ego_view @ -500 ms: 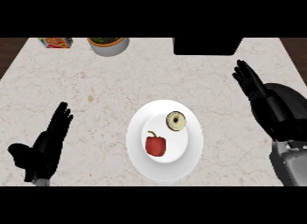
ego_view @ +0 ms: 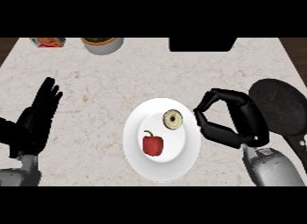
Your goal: Pick the bell pepper from the plate and place it in the pan
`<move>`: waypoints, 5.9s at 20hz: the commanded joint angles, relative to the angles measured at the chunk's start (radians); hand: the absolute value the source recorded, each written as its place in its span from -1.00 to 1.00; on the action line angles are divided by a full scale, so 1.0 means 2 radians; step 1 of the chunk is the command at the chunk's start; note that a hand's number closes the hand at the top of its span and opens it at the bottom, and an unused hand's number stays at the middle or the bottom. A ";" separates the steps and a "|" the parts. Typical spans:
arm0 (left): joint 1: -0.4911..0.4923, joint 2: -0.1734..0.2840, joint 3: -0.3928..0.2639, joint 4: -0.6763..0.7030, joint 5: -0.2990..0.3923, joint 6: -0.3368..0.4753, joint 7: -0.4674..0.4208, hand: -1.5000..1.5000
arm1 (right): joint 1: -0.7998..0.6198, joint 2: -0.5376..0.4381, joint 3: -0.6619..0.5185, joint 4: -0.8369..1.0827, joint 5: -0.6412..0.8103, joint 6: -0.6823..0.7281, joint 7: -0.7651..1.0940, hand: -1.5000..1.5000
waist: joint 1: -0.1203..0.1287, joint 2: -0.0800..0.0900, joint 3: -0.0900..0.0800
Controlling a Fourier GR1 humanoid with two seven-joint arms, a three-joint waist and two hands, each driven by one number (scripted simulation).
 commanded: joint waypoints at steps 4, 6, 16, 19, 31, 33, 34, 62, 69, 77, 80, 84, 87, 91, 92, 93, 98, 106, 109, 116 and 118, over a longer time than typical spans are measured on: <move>0.005 0.009 0.020 0.002 0.020 -0.024 0.005 0.00 | 0.175 -0.052 0.018 -0.047 0.107 -0.055 -0.117 -1.00 | -0.006 0.000 0.000; -0.047 -0.009 0.016 0.042 0.010 -0.010 0.011 0.00 | 0.159 -0.064 0.007 -0.029 0.138 -0.069 -0.132 -1.00 | -0.006 0.002 0.000; -0.043 -0.023 0.004 0.000 -0.009 0.002 0.041 0.00 | 0.065 -0.081 0.097 -0.120 0.300 -0.016 0.073 -1.00 | 0.008 0.001 -0.001; -0.029 -0.009 0.020 0.009 0.004 -0.023 0.028 0.00 | 0.026 -0.097 0.109 -0.125 0.333 0.035 0.137 -1.00 | 0.009 0.001 -0.001; -0.032 -0.011 0.028 0.007 0.003 -0.030 0.034 0.00 | -0.076 -0.049 0.203 -0.081 0.356 0.283 0.334 -1.00 | 0.008 0.001 -0.001; -0.017 -0.018 0.029 0.012 -0.009 -0.029 0.016 0.00 | -0.065 -0.043 0.206 -0.101 0.365 0.298 0.342 -1.00 | 0.005 0.001 0.000; -0.027 -0.030 0.017 -0.004 -0.014 -0.016 0.037 0.00 | -0.070 -0.021 0.218 -0.094 0.374 0.306 0.359 -1.00 | 0.006 0.001 0.000; -0.027 -0.038 0.071 0.008 -0.024 -0.079 0.034 0.00 | -0.080 0.088 0.261 0.041 0.576 0.280 0.384 -1.00 | 0.006 0.002 0.000; -0.027 -0.070 0.050 -0.001 -0.062 -0.052 0.035 0.00 | -0.080 0.094 0.276 0.068 0.554 0.265 0.391 -1.00 | 0.006 0.002 0.000; -0.037 -0.071 0.063 0.030 -0.065 -0.069 0.025 0.00 | -0.146 0.094 0.255 0.168 0.525 0.207 0.365 -1.00 | 0.008 0.002 0.000; -0.027 -0.075 0.064 0.007 -0.058 -0.073 0.029 0.00 | -0.131 0.094 0.289 0.200 0.514 0.141 0.371 -1.00 | 0.009 0.003 0.000; -0.046 -0.063 0.078 0.015 -0.058 -0.081 0.046 0.00 | -0.146 0.094 0.274 0.213 0.495 0.158 0.353 -1.00 | 0.008 0.002 0.000; -0.047 -0.077 0.074 0.018 -0.068 -0.067 0.037 0.00 | -0.171 0.094 0.279 0.256 0.472 0.136 0.349 -1.00 | 0.010 0.003 0.000; -0.041 -0.073 0.079 0.015 -0.054 -0.085 0.035 0.00 | -0.192 0.094 0.329 0.288 0.446 0.098 0.325 1.00 | 0.015 0.003 0.000; -0.032 -0.073 0.073 0.014 -0.057 -0.091 0.038 0.00 | -0.180 0.094 0.312 0.315 0.478 0.077 0.283 1.00 | 0.012 0.003 0.000; -0.043 -0.078 0.069 0.012 -0.069 -0.075 0.048 0.00 | -0.182 0.094 0.292 0.312 0.488 0.082 0.270 1.00 | 0.009 0.003 0.000; -0.058 -0.088 0.069 0.034 -0.082 -0.068 0.032 0.00 | -0.177 0.094 0.324 0.311 0.469 0.047 0.281 1.00 | 0.008 0.003 0.000; -0.055 -0.073 0.088 -0.008 -0.065 -0.071 0.077 0.00 | -0.143 0.086 0.308 0.235 0.474 0.025 0.329 1.00 | 0.002 0.000 0.000; -0.032 -0.075 0.085 -0.017 -0.066 -0.071 0.076 0.00 | -0.080 0.023 0.270 0.214 0.444 -0.001 0.357 1.00 | -0.011 -0.003 0.000; -0.023 -0.071 0.090 -0.015 -0.065 -0.077 0.071 0.00 | -0.038 -0.084 0.236 0.021 0.509 -0.008 0.447 1.00 | -0.017 -0.005 -0.001; -0.015 -0.081 0.083 -0.013 -0.074 -0.072 0.050 0.00 | -0.044 -0.095 0.238 -0.040 0.535 0.013 0.474 1.00 | -0.012 -0.004 -0.001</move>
